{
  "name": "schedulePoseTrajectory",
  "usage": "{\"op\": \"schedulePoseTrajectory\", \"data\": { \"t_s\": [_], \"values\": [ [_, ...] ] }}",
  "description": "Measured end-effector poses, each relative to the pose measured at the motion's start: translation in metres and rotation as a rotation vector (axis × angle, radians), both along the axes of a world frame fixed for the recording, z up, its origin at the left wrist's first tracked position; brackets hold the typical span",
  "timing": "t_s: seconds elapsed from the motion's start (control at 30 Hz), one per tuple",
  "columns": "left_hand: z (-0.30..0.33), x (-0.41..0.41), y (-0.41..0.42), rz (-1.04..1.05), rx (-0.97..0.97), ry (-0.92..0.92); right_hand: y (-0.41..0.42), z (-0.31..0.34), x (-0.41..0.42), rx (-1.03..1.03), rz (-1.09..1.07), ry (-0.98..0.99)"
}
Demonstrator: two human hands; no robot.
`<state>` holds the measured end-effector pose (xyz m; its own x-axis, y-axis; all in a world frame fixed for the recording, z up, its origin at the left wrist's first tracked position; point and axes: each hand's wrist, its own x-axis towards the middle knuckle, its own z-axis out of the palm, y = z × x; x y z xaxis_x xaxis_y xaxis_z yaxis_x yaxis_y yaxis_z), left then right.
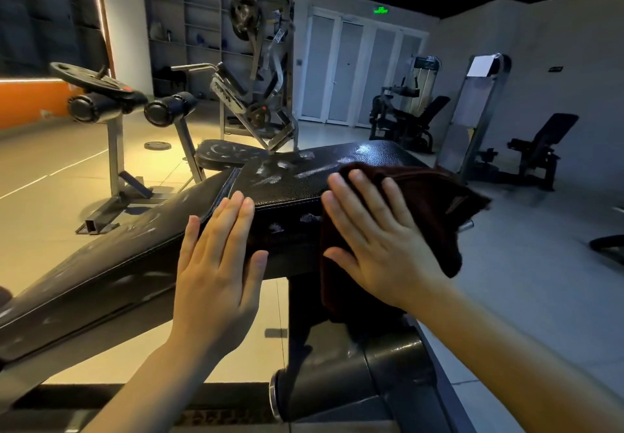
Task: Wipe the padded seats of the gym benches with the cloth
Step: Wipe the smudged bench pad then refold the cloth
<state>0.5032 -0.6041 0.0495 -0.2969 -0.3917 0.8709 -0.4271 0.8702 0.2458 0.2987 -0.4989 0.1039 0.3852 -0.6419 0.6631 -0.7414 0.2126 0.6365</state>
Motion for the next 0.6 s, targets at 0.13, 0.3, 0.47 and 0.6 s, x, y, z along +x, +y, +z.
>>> {"op": "schedulePoseTrajectory", "data": {
  "t_s": [0.13, 0.3, 0.47, 0.6],
  "values": [
    [-0.002, 0.001, -0.002, 0.053, -0.033, -0.003, -0.029, 0.004, 0.039, -0.019, 0.171, -0.080],
    [-0.004, 0.004, -0.010, 0.077, -0.097, -0.043, -0.012, 0.020, 0.008, -0.068, 0.123, -0.053],
    [-0.013, -0.001, -0.021, 0.104, -0.167, -0.001, 0.024, 0.025, -0.046, -0.213, -0.019, -0.196],
    [-0.019, -0.014, -0.028, 0.136, -0.210, 0.059, 0.019, 0.018, -0.045, -0.207, 0.033, -0.289]
  ]
}}
